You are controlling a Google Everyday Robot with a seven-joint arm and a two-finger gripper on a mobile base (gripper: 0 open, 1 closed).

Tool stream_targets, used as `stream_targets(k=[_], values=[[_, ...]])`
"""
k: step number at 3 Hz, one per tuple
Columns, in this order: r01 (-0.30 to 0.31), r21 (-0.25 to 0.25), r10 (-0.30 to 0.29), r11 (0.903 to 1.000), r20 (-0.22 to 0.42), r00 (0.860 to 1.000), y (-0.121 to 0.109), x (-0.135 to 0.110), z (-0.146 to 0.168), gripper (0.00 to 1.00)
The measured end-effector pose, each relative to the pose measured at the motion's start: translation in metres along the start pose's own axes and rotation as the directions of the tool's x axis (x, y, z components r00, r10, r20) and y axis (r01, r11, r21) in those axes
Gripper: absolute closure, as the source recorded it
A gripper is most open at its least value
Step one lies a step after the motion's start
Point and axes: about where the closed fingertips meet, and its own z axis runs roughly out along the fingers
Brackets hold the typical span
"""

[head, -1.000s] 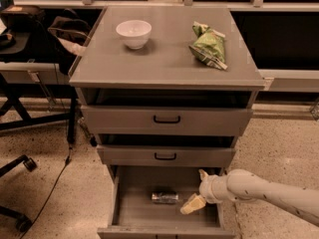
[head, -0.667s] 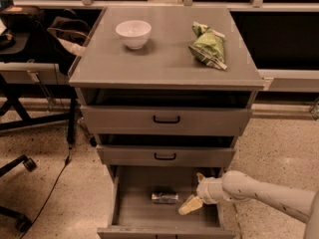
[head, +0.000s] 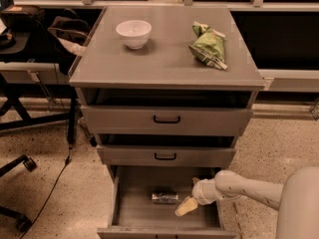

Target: Pick redbull can from bottom drawer and place on counter

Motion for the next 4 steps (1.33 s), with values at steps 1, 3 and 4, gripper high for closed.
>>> stream_targets(k=[1, 3, 4], values=[[-0.004, 0.004, 0.004, 1.0, -0.002, 1.0, 0.0, 0.001, 0.001, 0.0], [-0.036, 0.011, 0.035, 0.9993, 0.007, 0.999, -0.006, 0.009, 0.038, 0.0], [-0.047, -0.017, 0.048, 0.9987, 0.039, 0.998, -0.017, 0.013, 0.076, 0.0]])
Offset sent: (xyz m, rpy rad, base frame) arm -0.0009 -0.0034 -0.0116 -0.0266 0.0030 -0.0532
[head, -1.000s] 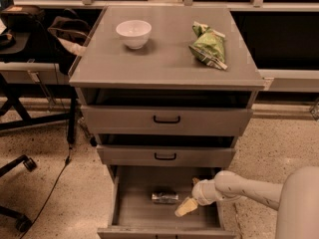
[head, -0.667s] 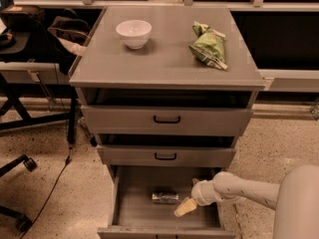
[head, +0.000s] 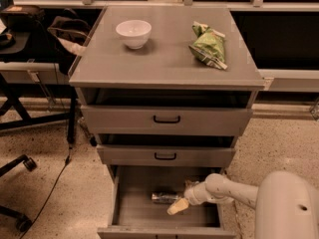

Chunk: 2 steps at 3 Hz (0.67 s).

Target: Pick redbull can from bottom drawer and place on counter

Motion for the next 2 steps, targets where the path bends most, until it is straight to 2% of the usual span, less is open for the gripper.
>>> stream_targets(k=[1, 2], values=[[-0.011, -0.025, 0.011, 0.9996, 0.015, 1.0, -0.012, 0.004, 0.036, 0.0], [-0.02, -0.031, 0.02, 0.9993, 0.017, 1.0, -0.018, 0.005, 0.053, 0.0]])
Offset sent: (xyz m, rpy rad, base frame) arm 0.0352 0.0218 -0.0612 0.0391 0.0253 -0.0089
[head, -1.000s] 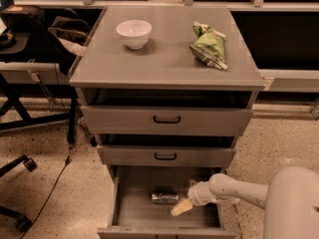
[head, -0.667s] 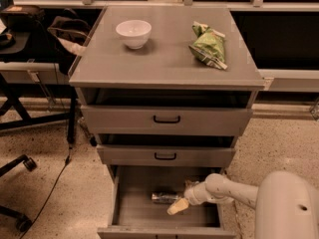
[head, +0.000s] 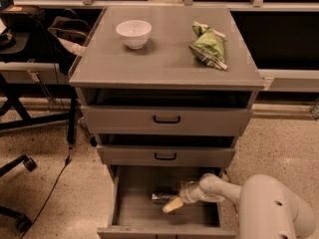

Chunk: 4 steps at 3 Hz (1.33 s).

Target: Pick redbull can from bottom drawer and place on counter

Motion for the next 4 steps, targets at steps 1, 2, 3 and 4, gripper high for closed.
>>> stream_targets(k=[1, 2, 3, 4], values=[[-0.03, 0.019, 0.03, 0.9994, -0.006, 1.0, -0.003, 0.004, 0.016, 0.0], [-0.054, 0.038, 0.054, 0.9978, -0.01, 0.998, -0.004, 0.007, 0.024, 0.0], [-0.074, 0.041, 0.075, 0.9964, -0.023, 0.997, -0.004, 0.013, 0.035, 0.0], [-0.083, 0.044, 0.085, 0.9955, -0.036, 0.996, -0.004, 0.018, 0.04, 0.0]])
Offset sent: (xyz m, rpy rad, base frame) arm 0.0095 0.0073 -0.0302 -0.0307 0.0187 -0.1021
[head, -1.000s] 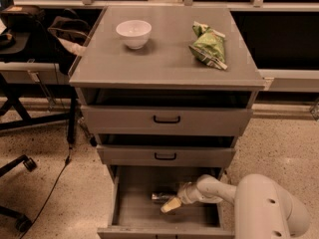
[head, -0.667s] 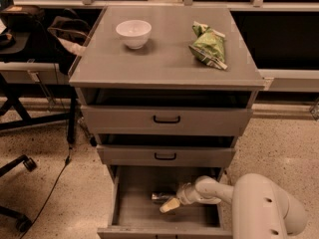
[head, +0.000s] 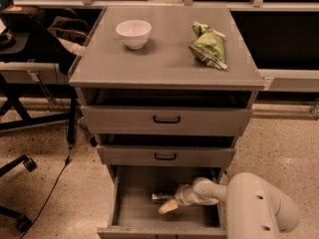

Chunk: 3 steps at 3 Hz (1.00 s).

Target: Pick redbull can from bottom drawer and place on counter

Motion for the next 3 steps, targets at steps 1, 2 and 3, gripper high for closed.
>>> stream_targets(k=[1, 2, 3], values=[[0.0, 0.0, 0.0, 1.0, 0.0, 1.0, 0.0, 0.0, 0.0, 0.19], [0.0, 0.0, 0.0, 1.0, 0.0, 1.0, 0.0001, 0.0, 0.0001, 0.42], [0.0, 0.0, 0.0, 1.0, 0.0, 1.0, 0.0001, 0.0, 0.0001, 0.66]])
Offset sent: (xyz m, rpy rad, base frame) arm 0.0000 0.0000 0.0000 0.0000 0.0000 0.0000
